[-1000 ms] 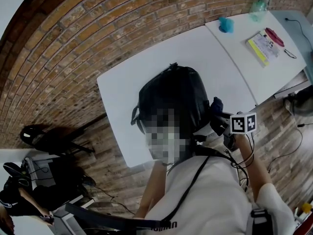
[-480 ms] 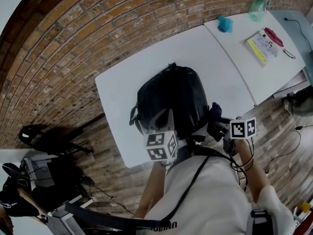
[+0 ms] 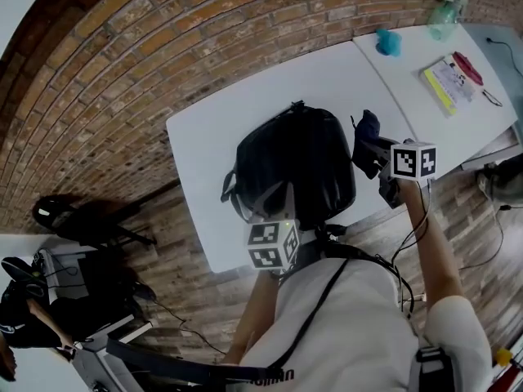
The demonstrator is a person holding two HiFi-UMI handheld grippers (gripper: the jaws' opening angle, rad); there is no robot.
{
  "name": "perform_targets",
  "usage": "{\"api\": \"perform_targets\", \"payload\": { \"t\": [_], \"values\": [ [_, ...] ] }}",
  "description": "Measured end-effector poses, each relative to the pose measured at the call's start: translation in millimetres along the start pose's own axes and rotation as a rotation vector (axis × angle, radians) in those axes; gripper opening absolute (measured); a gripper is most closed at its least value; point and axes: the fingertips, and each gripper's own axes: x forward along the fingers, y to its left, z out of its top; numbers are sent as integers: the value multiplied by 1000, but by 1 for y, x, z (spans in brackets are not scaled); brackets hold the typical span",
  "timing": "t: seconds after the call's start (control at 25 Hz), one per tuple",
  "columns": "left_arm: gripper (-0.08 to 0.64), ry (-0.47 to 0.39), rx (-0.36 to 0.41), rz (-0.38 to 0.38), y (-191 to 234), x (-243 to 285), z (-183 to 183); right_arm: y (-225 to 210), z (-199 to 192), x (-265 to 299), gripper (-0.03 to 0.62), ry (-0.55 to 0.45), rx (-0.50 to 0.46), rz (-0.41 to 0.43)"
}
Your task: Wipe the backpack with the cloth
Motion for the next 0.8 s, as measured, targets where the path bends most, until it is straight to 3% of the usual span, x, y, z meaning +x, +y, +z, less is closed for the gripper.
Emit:
{"api": "perform_targets", "payload": {
  "t": [0.36,0.8],
  "values": [
    [3,9,-2,19,11,-6,-1,-4,59,72,69,16,-132,-55],
    [3,13,0,14,16,-7,-2,0,50,102,68,73,-129,-61]
  ]
}}
